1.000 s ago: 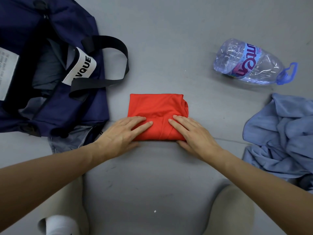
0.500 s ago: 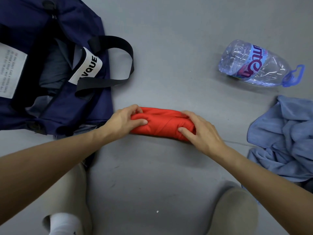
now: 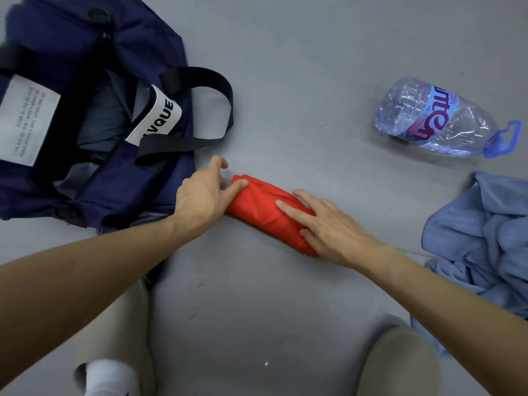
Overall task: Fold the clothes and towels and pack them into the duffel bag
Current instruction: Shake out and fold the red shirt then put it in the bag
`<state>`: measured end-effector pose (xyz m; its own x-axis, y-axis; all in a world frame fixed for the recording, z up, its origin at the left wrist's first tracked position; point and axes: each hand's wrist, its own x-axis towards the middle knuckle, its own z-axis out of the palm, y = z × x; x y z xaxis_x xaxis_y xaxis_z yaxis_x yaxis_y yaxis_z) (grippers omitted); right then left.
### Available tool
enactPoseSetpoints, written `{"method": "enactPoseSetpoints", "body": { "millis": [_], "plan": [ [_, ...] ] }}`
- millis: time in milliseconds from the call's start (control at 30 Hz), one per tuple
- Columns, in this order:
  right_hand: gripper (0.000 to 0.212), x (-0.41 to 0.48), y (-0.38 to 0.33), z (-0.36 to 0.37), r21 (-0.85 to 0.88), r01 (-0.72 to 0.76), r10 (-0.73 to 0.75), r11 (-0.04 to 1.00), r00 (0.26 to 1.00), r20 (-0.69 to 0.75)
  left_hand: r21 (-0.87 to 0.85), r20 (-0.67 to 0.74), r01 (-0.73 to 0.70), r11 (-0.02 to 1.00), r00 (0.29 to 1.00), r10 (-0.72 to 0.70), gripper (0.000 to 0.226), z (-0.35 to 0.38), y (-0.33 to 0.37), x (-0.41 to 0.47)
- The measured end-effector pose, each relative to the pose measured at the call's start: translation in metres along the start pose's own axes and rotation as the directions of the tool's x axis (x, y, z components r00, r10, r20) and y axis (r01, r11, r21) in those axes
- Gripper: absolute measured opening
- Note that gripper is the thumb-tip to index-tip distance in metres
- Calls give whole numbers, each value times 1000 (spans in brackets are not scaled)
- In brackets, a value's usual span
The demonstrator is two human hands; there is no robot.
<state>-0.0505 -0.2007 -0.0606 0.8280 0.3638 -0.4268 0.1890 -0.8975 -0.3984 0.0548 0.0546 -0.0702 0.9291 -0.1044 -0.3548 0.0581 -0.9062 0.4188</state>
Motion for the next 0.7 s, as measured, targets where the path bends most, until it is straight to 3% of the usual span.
{"method": "enactPoseSetpoints", "body": {
  "millis": [67, 133, 267, 367, 500, 700],
  "plan": [
    [81, -6, -7, 6, 15, -26, 26, 1000, 1000, -7, -56, -91, -72, 996, 994, 67, 43, -4, -1, -8],
    [79, -12, -18, 14, 45, -63, 64, 997, 998, -19, -26, -95, -183, 983, 979, 180, 37, -4, -6, -18],
    [75, -21, -46, 25, 206, -148, 138, 967, 988, 62, -43, 234, -316, 948, 919, 317, 55, 12, -18, -40],
    [72, -19, -48, 19, 309, -147, 136, 940, 989, 57, -129, 321, -367, 921, 864, 389, 57, 19, -12, -47],
    [67, -5, -25, 3, 326, -201, 207, 924, 978, 16, -210, 310, -296, 932, 883, 351, 57, 20, -2, -37],
    [65, 19, -23, 11, 624, -174, 215, 762, 977, 11, -515, 313, -99, 851, 903, 295, 54, 28, 14, -37]
  ]
}}
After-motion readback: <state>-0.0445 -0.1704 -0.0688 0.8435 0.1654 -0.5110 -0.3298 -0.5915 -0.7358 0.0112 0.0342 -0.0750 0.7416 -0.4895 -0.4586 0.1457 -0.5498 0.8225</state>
